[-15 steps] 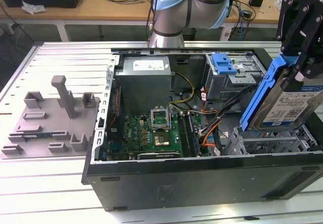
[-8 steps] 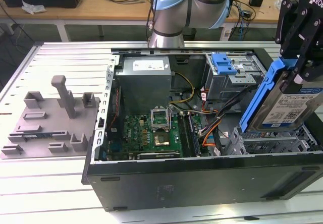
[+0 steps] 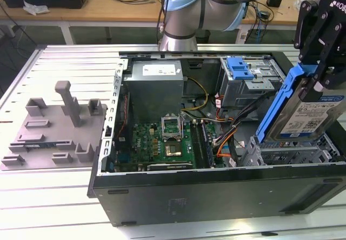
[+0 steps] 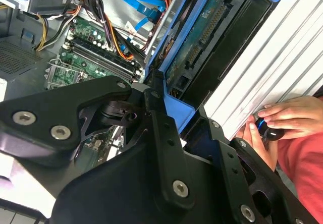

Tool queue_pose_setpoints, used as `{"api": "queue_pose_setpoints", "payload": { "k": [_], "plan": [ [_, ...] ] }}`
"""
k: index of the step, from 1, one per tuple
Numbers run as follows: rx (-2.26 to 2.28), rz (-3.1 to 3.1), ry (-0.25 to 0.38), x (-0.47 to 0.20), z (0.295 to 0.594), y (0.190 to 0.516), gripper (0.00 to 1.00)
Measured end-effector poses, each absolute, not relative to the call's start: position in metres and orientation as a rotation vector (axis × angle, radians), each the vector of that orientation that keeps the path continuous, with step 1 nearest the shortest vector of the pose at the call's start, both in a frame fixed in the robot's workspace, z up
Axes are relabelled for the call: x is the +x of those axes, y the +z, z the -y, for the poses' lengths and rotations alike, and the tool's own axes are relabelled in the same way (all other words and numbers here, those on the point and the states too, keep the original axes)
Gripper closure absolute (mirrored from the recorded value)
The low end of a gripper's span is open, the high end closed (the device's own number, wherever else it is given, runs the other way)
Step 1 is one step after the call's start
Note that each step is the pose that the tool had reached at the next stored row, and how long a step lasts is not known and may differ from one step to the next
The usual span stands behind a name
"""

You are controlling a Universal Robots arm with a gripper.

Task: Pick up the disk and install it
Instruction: 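Insert the disk into the insertion slot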

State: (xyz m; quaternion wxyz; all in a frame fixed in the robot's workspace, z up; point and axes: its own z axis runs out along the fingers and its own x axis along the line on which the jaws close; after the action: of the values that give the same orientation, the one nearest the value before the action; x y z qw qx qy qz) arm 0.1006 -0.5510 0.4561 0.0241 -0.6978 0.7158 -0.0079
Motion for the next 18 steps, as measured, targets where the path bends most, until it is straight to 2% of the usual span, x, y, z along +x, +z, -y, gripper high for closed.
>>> {"api": "queue_pose_setpoints", "payload": {
  "k": [18],
  "plan": [
    [-2.159, -2.215, -0.024, 0.1016, 0.551, 0.4489, 0.63]
  ]
}}
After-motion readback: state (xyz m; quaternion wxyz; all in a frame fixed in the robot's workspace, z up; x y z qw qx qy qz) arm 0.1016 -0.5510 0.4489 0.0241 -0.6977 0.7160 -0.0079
